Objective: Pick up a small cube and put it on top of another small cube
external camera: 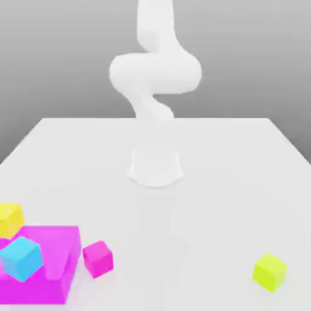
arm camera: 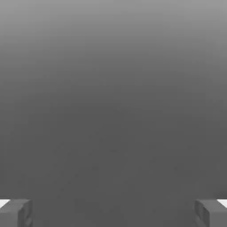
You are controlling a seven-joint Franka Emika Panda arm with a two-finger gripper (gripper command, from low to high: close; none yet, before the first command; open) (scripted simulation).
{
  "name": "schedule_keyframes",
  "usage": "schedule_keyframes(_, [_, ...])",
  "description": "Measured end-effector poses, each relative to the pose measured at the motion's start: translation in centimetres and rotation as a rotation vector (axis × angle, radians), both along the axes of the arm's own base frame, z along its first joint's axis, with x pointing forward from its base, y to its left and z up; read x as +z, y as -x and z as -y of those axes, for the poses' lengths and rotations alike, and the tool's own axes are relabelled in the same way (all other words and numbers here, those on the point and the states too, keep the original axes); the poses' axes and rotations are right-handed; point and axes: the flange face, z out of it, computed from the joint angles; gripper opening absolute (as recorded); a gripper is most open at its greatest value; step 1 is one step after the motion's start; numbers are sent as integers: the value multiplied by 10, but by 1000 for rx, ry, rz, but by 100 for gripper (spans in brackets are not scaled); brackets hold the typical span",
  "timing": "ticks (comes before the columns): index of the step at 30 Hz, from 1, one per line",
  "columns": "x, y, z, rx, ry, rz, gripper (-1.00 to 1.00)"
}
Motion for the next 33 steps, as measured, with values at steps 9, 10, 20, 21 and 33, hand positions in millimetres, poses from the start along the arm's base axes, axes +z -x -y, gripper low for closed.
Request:
schedule_keyframes(9, [-152, -84, -76, 180, 120, -244, 0])
schedule_keyframes(10, [-170, -89, -85, 202, 132, -270, 0])
schedule_keyframes(20, [-358, -87, -177, 466, 224, -524, 0])
schedule_keyframes(21, [-376, -83, -183, 489, 229, -549, 0])
schedule_keyframes(33, [-543, -41, -219, 642, 246, -702, -100])
